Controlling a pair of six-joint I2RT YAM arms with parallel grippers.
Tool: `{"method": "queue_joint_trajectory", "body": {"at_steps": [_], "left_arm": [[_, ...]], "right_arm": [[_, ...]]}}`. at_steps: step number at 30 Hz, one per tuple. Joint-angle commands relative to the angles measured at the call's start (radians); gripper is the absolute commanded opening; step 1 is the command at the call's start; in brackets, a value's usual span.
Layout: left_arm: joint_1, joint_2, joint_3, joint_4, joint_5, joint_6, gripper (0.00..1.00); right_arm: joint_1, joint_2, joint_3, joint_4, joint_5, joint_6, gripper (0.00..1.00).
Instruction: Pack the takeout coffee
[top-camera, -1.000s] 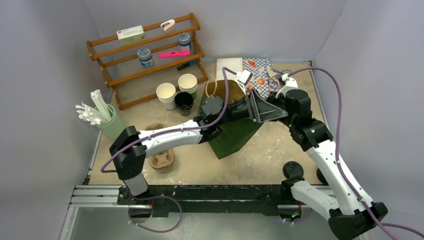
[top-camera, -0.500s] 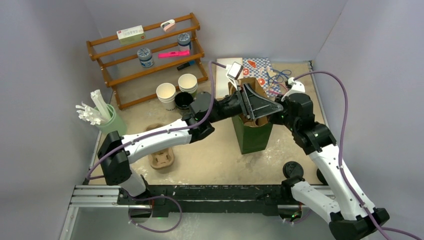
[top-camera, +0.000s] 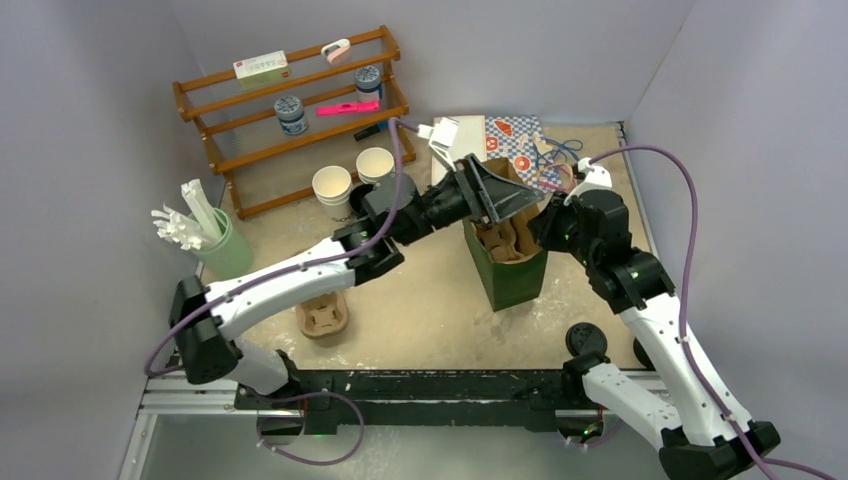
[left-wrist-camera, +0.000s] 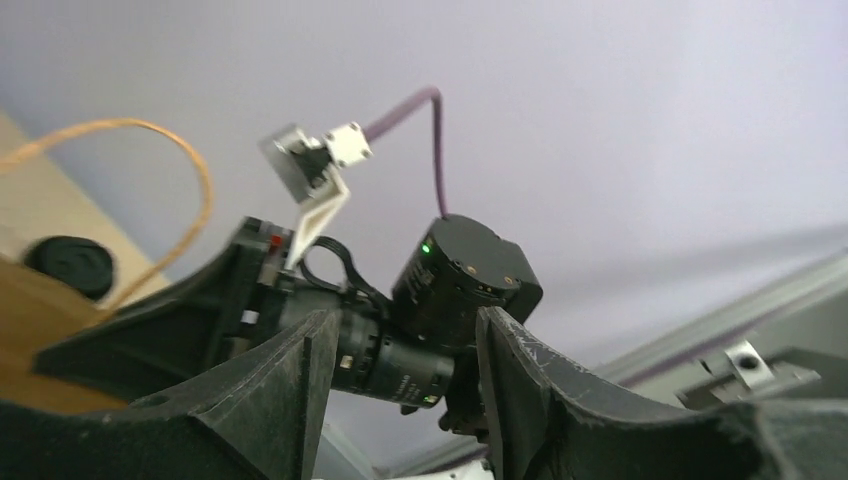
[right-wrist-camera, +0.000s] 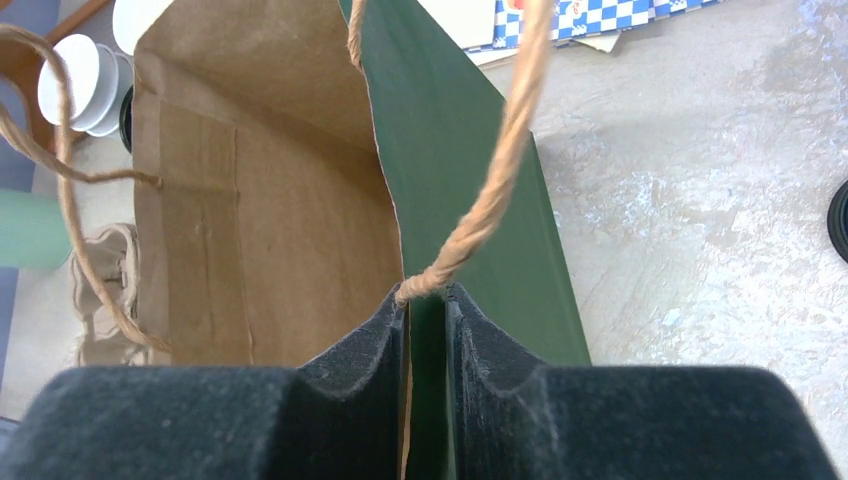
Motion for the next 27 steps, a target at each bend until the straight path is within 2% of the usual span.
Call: {"method": "queue_joint_trajectory", "body": {"at_steps": [1, 3, 6, 11, 15, 20, 24, 27], "left_arm": [[0.005, -0.127, 0.045, -0.31, -0.277, 0.136, 0.57], [0.005, -0.144, 0.075, -0.422, -0.368, 0.188, 0.58], [0.005, -0.148, 0.112, -0.606, -0.492, 0.222, 0.58], [0.005, -0.086, 0.252, -0.882, -0.589, 0.148, 0.58], [0.008, -0.046, 0.344, -1.023, -0.632, 0.097, 0.66], [0.041, -0.051, 0.355, -1.09, -0.604, 0.033, 0.79], [0.07, -0.073, 0.328, -1.078, -0.541, 0.003, 0.81], [0.095, -0.085, 0.291, -1.03, -0.444, -0.005, 0.82]], "right_arm": [[-0.002, -0.016, -0.006, 0.024, 0.002, 0.008, 0.22], [-0.002, -0.013, -0.008, 0.026, 0.001, 0.011, 0.25], [-0.002, -0.007, -0.01, 0.028, 0.007, 0.011, 0.35], [-0.001, 0.012, 0.016, 0.017, 0.034, 0.007, 0.5], [-0.002, 0.032, 0.051, -0.01, 0.045, 0.009, 0.59], [-0.002, 0.036, 0.071, -0.028, 0.061, 0.014, 0.71], [-0.002, 0.05, 0.085, -0.04, 0.076, 0.012, 0.75], [-0.002, 0.061, 0.101, -0.052, 0.084, 0.011, 0.77]]}}
